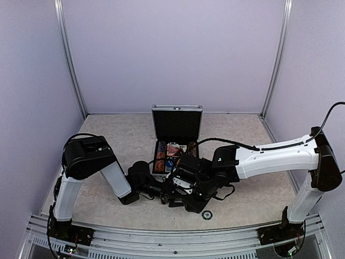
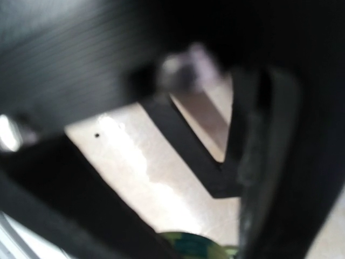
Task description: Pack up texas hold em set
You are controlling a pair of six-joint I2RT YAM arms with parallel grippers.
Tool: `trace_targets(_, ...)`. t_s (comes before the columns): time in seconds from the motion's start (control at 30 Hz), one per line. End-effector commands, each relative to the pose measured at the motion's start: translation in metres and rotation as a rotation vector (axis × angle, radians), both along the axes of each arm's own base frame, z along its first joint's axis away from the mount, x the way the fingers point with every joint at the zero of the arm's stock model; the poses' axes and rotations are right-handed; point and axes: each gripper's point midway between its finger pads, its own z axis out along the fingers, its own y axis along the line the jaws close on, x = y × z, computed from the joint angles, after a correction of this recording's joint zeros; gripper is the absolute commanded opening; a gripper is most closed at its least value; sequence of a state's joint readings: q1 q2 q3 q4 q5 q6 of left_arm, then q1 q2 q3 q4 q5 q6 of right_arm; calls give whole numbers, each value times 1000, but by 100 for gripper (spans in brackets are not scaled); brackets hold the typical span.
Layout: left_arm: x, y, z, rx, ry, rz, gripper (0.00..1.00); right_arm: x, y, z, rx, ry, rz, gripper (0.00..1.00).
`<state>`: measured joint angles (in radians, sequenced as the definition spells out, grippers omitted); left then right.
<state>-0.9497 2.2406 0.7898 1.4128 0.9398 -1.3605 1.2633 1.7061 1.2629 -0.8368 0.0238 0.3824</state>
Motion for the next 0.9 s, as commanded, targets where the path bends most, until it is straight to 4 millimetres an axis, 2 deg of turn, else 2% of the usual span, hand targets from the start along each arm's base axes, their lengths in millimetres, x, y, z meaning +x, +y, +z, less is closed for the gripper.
trace_targets(0.0, -1, -2, 3, -12, -26, -12, 74, -8, 1, -5, -5, 20, 28, 0)
trace_targets(0.57, 1, 0, 11, -26, -51, -7, 75, -21, -4, -15, -20, 82, 72, 0)
trace_targets(0.87, -3, -2, 13, -36, -53, -23, 75, -18, 0, -20, -21, 71, 96, 0)
